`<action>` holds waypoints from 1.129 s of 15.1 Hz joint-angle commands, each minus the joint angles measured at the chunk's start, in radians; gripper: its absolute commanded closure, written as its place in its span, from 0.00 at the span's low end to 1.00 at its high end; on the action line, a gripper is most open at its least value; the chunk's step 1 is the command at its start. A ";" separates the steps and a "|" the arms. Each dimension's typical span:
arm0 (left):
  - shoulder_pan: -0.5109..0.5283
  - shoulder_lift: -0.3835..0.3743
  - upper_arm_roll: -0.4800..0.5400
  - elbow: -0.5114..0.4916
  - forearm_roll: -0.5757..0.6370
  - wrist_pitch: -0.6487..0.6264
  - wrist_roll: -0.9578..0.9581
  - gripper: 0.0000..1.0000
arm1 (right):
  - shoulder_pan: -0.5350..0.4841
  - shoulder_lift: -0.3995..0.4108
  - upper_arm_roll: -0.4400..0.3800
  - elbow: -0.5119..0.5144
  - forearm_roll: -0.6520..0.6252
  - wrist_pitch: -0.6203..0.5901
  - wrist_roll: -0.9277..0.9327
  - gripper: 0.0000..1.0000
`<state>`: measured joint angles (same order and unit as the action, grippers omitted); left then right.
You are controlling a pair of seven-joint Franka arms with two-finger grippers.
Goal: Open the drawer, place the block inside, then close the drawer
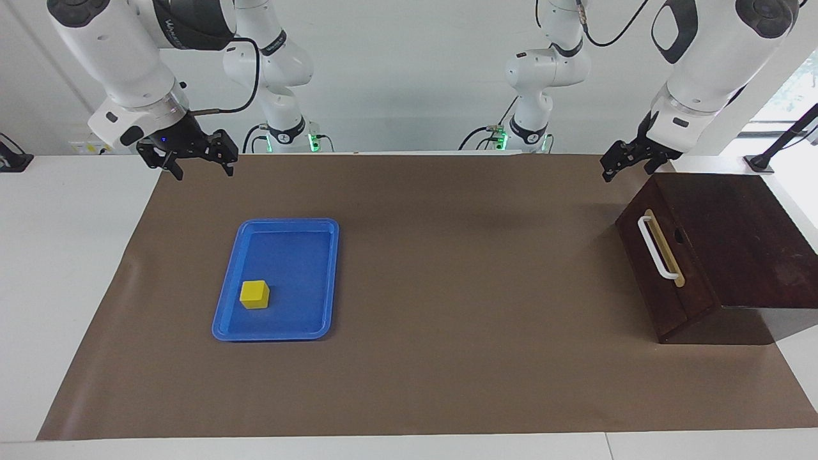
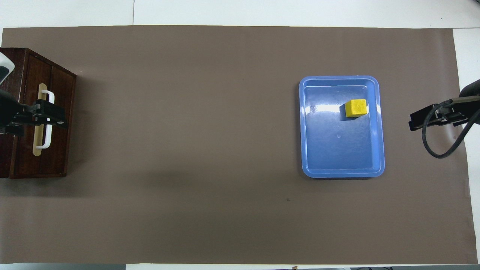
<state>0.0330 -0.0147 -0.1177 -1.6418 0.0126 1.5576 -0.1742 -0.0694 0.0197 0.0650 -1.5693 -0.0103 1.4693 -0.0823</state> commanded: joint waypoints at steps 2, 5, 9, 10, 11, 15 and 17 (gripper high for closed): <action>0.008 -0.053 0.004 -0.154 0.066 0.191 0.111 0.00 | -0.023 -0.001 0.006 -0.007 -0.004 0.012 0.001 0.00; 0.010 -0.030 0.004 -0.159 0.133 0.236 0.208 0.00 | -0.076 -0.006 0.001 -0.043 0.061 0.020 0.152 0.00; 0.018 0.022 0.006 -0.161 0.162 0.268 0.249 0.00 | -0.147 0.017 0.001 -0.124 0.185 0.031 0.410 0.00; 0.027 0.036 0.004 -0.159 0.197 0.275 0.262 0.00 | -0.162 0.038 0.001 -0.147 0.211 0.048 0.479 0.00; 0.031 0.048 0.004 -0.159 0.216 0.283 0.289 0.00 | -0.179 0.054 -0.001 -0.181 0.245 0.086 0.533 0.00; 0.044 0.090 0.006 -0.187 0.300 0.363 0.323 0.00 | -0.250 0.114 -0.001 -0.300 0.447 0.262 0.717 0.00; 0.057 0.093 0.006 -0.240 0.345 0.464 0.325 0.00 | -0.257 0.161 -0.002 -0.304 0.516 0.283 0.804 0.00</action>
<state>0.0700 0.0878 -0.1086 -1.8208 0.3127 1.9297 0.1328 -0.3096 0.1660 0.0542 -1.8543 0.4362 1.7274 0.6347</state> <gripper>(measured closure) 0.000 0.000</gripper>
